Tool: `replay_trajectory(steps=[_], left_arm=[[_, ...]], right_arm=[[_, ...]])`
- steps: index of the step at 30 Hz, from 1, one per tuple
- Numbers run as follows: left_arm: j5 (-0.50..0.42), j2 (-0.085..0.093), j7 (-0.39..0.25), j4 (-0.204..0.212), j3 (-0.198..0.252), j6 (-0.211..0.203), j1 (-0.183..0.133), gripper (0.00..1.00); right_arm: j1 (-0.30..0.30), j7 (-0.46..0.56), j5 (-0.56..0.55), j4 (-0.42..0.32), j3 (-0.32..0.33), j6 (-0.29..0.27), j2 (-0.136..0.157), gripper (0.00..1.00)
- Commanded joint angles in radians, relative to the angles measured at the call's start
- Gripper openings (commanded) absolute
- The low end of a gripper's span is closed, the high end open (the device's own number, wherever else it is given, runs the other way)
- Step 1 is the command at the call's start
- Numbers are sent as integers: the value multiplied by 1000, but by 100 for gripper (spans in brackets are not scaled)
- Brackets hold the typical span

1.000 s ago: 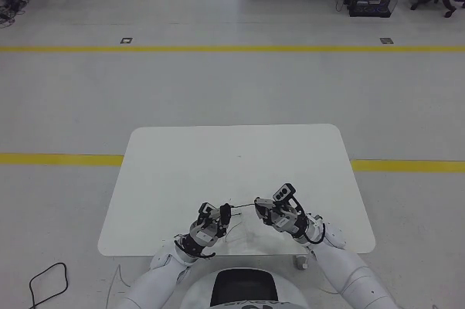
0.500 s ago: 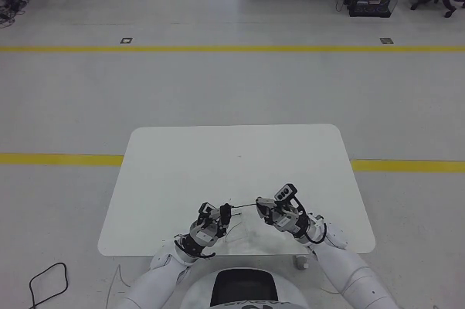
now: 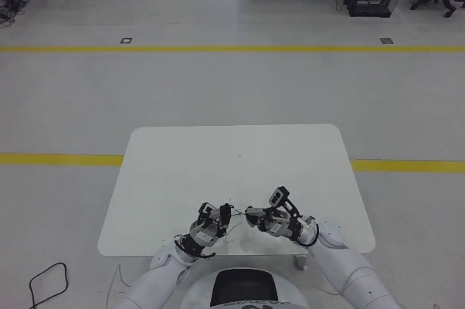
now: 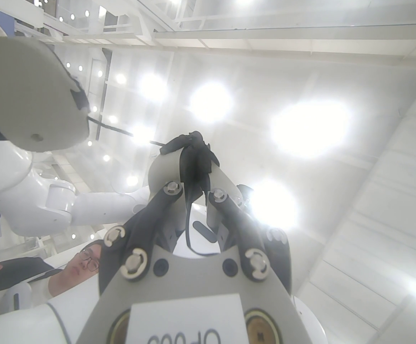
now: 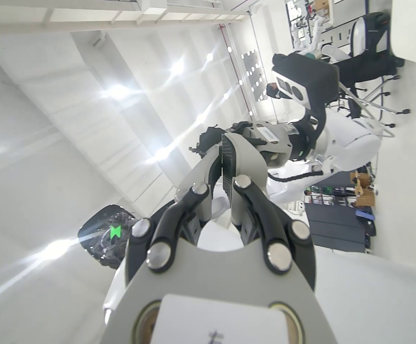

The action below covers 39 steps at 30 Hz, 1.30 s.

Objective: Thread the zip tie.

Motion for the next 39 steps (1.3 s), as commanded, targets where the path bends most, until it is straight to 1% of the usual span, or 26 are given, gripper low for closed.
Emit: replay_trajectory(steps=[1,6,12,19,25,28,30,31,33,39], left_arm=[[0,0,0,0,0,0,0,0],[0,0,0,0,0,0,0,0],[0,0,0,0,0,0,0,0],[0,0,0,0,0,0,0,0],[0,0,0,0,0,0,0,0],[0,0,0,0,0,0,0,0],[0,0,0,0,0,0,0,0],[0,0,0,0,0,0,0,0],[0,0,0,0,0,0,0,0],[0,0,0,0,0,0,0,0]], right_arm=[[-2,-10,-28,-10,-3,2,2,0],[-6,-40,-93,-34,-10,9,8,0],[-8,-54,-134,-47,-18,14,13,0],[-5,-71,-147,-48,-26,19,15,0],[-8,-95,-161,-45,-22,11,19,0],[-13,-106,-160,-43,-13,5,22,0],[-23,-121,-137,-43,4,-8,25,0],[-28,-131,-115,-46,17,-20,26,100],[-37,-130,-91,-54,29,-34,27,100],[-37,-130,-91,-54,29,-34,27,100]])
